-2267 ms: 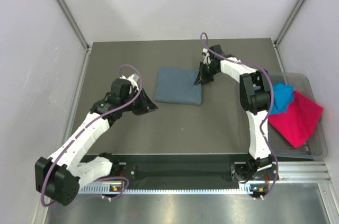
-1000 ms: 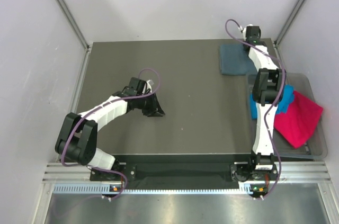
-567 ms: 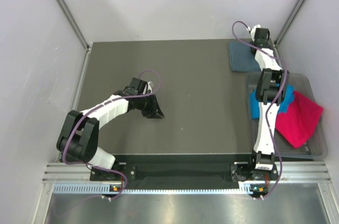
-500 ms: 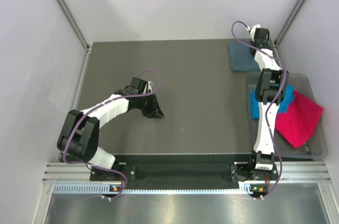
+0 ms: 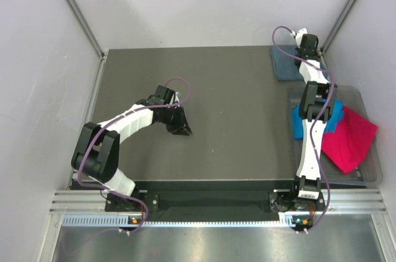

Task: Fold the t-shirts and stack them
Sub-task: Neatly place the folded tshirt to the corner, then reset both grippers

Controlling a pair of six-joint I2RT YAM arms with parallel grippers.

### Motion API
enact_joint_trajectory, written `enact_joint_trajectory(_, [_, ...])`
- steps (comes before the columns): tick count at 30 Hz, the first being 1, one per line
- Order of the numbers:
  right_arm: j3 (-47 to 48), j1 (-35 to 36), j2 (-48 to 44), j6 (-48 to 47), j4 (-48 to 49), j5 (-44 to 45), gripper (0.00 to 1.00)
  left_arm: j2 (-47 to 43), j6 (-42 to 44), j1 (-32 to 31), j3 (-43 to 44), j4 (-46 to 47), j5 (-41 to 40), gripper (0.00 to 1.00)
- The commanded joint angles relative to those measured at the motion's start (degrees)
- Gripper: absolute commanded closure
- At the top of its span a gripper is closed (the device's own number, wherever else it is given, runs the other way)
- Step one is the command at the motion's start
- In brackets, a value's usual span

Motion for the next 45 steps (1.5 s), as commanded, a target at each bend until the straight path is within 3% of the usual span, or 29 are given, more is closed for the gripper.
enact_joint_trajectory(1, [3.72,-1.22,-0.33,-0.63,5.25,0.30,1.00,0.82,1.38,0.11,2.87,-0.79,-0.34,0.78])
enact_joint_trajectory(4, [3.72,-1.48,-0.06,-0.54,6.21,0.21,1.00,0.90,1.47,0.11,2.96,-0.97,-0.16,0.78])
enact_joint_trajectory(5, [3.72,-1.48,-0.24,-0.54,6.39,0.13,0.91,0.90,1.21,0.11,2.87,-0.97,0.19,0.78])
enact_joint_trajectory(6, [3.63,-1.40,-0.24,0.07,8.04,1.17,0.75,0.90,1.03,0.11,2.87,-0.71,0.36,0.77])
enact_joint_trajectory(7, [3.80,-1.48,-0.33,0.69,9.45,1.88,0.52,0.82,0.86,0.11,2.87,-0.62,0.45,0.78])
enact_joint_trajectory(8, [3.89,-1.48,-0.76,1.04,10.34,2.58,0.05,0.64,0.42,0.11,2.78,-0.62,0.54,0.78])
enact_joint_trajectory(9, [4.50,-1.48,-1.11,1.48,11.13,4.59,0.00,0.47,0.24,0.11,2.69,-0.79,0.46,0.78])
enact_joint_trajectory(13, [6.53,-0.87,-5.67,3.50,10.18,8.82,0.00,-3.82,-0.81,0.11,3.04,-2.37,-0.77,0.78])
enact_joint_trajectory(17, [2.15,4.03,-18.91,7.63,3.59,8.56,0.00,-8.83,-5.10,0.11,2.52,-1.15,-0.69,0.75])
enact_joint_trajectory(23, [-13.75,18.95,-37.20,17.90,-10.29,9.45,0.00,-17.45,-16.17,0.02,-4.32,7.26,0.54,0.67])
enact_joint_trajectory(29, [-31.77,31.98,-52.32,40.56,-22.34,1.81,0.00,-26.86,-21.02,-0.07,-11.98,11.51,-3.14,0.52])
enact_joint_trajectory(33, [-52.37,34.64,-64.37,56.45,-20.51,-13.27,0.00,-31.87,-22.60,-0.07,-16.80,14.22,-5.00,0.45])
enact_joint_trajectory(37, [-72.45,34.64,-77.91,69.66,-10.78,-23.76,0.00,-36.78,-27.43,0.02,-23.21,21.85,-2.01,0.44])
enact_joint_trajectory(42, [-90.55,34.81,-90.84,79.51,-7.50,-27.82,0.00,-45.83,-40.26,0.02,-36.04,38.29,-0.24,0.44])
enact_joint_trajectory(45, [-98.30,34.99,-97.86,83.12,-6.18,-28.96,0.00,-52.78,-50.01,0.02,-48.32,50.68,-0.77,0.44])
